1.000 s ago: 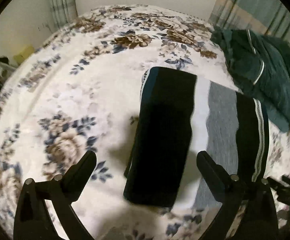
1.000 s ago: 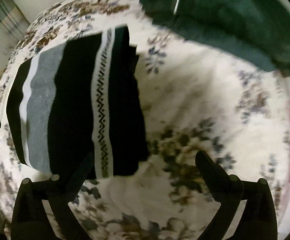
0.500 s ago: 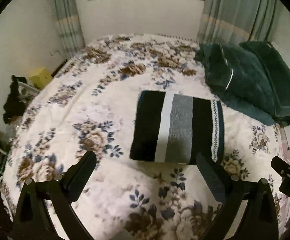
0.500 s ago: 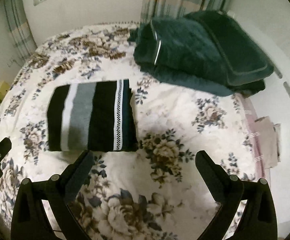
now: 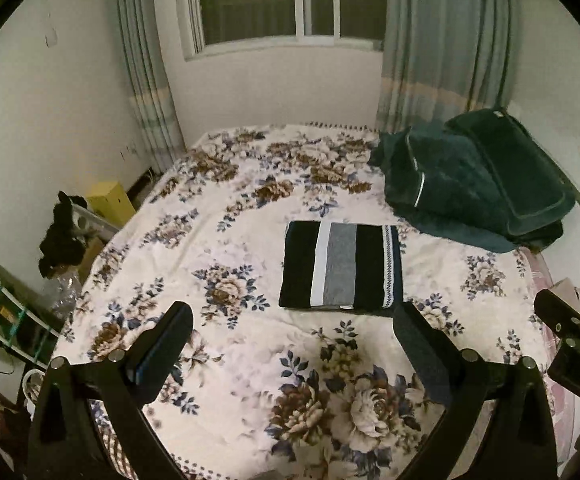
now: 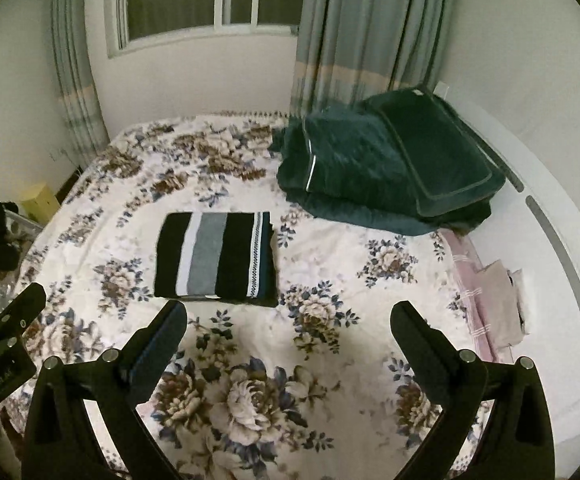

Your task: Fold small clothes

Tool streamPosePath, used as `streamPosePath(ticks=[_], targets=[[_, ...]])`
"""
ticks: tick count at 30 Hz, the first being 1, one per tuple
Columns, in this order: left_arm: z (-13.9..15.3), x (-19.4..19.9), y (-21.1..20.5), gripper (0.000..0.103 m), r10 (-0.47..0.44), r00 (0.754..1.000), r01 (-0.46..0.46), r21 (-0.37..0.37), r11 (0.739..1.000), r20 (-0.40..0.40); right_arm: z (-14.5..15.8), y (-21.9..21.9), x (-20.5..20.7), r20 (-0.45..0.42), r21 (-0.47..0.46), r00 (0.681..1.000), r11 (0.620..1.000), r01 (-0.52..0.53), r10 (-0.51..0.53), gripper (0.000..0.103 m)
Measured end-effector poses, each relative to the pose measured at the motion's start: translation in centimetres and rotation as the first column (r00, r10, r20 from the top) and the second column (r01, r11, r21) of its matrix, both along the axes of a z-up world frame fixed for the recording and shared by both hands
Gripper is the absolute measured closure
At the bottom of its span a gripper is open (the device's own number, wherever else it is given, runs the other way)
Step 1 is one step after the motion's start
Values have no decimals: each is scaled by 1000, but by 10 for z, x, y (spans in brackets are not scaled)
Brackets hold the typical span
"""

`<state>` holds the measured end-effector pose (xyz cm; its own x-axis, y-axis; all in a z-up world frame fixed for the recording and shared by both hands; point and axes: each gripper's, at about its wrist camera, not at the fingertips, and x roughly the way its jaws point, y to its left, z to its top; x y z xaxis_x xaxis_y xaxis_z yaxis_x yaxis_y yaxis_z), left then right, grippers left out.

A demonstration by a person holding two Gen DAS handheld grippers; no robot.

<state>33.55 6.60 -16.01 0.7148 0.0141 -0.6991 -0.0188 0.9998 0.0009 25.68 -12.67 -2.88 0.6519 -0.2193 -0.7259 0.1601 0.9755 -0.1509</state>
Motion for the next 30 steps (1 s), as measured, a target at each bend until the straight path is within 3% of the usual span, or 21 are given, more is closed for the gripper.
streamPosePath(ticks=[7, 15, 21, 30], targets=[[39, -49, 0, 1, -1, 998, 1, -1, 1000, 68, 54, 1, -69, 71, 7, 997, 1000, -9, 8, 0], [67, -85, -2, 1, 11, 994, -9, -14, 1000, 111, 102, -5, -117, 140, -5, 990, 1000, -23, 23, 0], [78, -101, -4, 1, 26, 990, -24, -19, 1000, 140, 122, -9, -134, 164, 1, 985, 998, -57, 56, 0], [83, -111, -7, 1, 11, 989, -8, -27, 1000, 147, 129, -9, -141, 175, -2, 981, 996, -84, 83, 0]])
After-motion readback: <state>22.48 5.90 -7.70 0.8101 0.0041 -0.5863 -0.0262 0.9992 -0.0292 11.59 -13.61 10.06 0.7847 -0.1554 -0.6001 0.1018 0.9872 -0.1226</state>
